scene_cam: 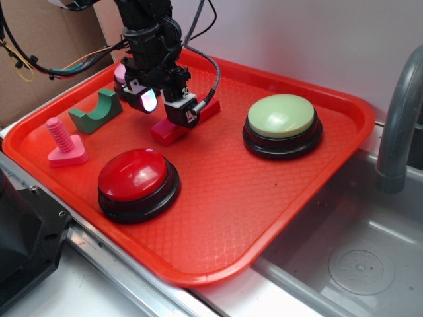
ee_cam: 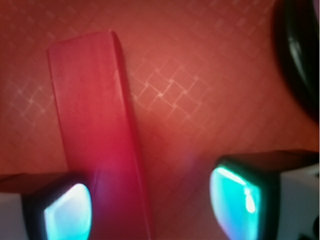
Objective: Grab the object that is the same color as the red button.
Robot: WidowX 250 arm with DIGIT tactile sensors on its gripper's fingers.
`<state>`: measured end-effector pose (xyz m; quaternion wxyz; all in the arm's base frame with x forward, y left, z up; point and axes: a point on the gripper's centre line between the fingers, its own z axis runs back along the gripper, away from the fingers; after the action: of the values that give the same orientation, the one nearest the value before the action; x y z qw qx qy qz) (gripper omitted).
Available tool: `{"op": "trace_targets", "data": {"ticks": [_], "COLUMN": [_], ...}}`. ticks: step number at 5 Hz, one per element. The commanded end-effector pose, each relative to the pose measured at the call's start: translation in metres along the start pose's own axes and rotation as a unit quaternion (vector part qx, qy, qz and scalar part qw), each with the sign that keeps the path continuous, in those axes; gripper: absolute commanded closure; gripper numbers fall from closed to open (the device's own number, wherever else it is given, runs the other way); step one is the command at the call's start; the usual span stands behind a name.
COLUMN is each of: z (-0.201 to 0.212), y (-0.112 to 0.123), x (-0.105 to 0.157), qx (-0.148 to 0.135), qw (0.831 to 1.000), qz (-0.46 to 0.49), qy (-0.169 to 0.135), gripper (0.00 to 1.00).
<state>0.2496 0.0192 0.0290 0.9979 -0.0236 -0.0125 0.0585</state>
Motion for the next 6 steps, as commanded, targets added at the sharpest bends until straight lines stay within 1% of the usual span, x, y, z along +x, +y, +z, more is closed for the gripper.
{"op": "trace_targets", "data": {"ticks": [1,2,3,4,5,6], "z": [-0.010,-0.005,0.006,0.037,0.081,0.082], "y": [-0.011,-0.022,-0.033,-0.032,-0.027,-0.025], "x": [-0.004,0.001,0.000,-0.006,-0.009,-0.005], "qx": [-0.002,-0.003,-0.010,-0.010,-0.023,-0.031], "qw": [1.000,0.999,0.999,0.997,0.996,0.996], "qz": [-0.017,-0.033,-0.051,-0.059,-0.056,-0.039], "qy": [-0.003,-0.009,-0.011,-0.040,-0.070,-0.080], "gripper": [1.00,1.00,1.00,0.02,0.00,0.00]}}
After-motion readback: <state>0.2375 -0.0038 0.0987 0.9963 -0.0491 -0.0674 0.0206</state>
